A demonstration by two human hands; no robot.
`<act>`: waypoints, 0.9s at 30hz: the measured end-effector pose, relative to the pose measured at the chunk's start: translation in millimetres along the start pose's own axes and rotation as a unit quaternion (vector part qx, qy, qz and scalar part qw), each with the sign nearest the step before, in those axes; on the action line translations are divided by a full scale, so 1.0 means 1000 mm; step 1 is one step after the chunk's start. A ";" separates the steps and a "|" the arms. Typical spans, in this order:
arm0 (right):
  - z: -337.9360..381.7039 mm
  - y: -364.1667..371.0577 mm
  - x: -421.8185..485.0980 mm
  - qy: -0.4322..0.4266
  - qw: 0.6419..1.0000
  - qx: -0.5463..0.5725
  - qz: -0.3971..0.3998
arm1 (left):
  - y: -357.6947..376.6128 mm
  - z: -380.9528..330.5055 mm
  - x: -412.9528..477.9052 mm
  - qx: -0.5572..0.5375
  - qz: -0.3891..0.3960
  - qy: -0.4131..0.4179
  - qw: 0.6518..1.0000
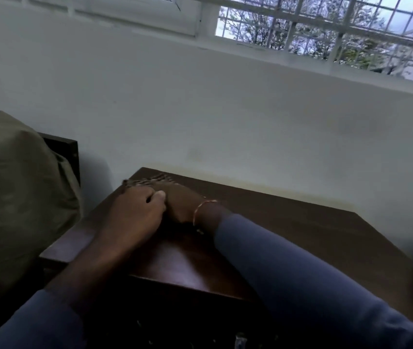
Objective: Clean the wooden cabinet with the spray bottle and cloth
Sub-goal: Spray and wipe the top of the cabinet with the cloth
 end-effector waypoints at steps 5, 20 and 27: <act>-0.033 -0.010 -0.004 0.105 0.994 0.012 0.034 | 0.000 0.002 0.001 0.030 0.006 0.009 0.999; -0.387 -0.062 -0.249 0.530 0.840 -0.117 0.011 | 0.045 -0.051 -0.031 0.270 0.214 0.181 0.921; -0.381 -0.069 -0.247 0.600 0.792 -0.107 -0.010 | 0.045 -0.052 -0.030 0.273 0.210 0.182 0.921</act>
Point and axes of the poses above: each hand's wrist, its own x-axis towards the middle knuckle, its own y-axis out of the palm, z = x × y, the point moved 10 cm from there along x, towards the middle knuckle, and after that the axes turned 12 degrees about y, right-handed, at the moved point
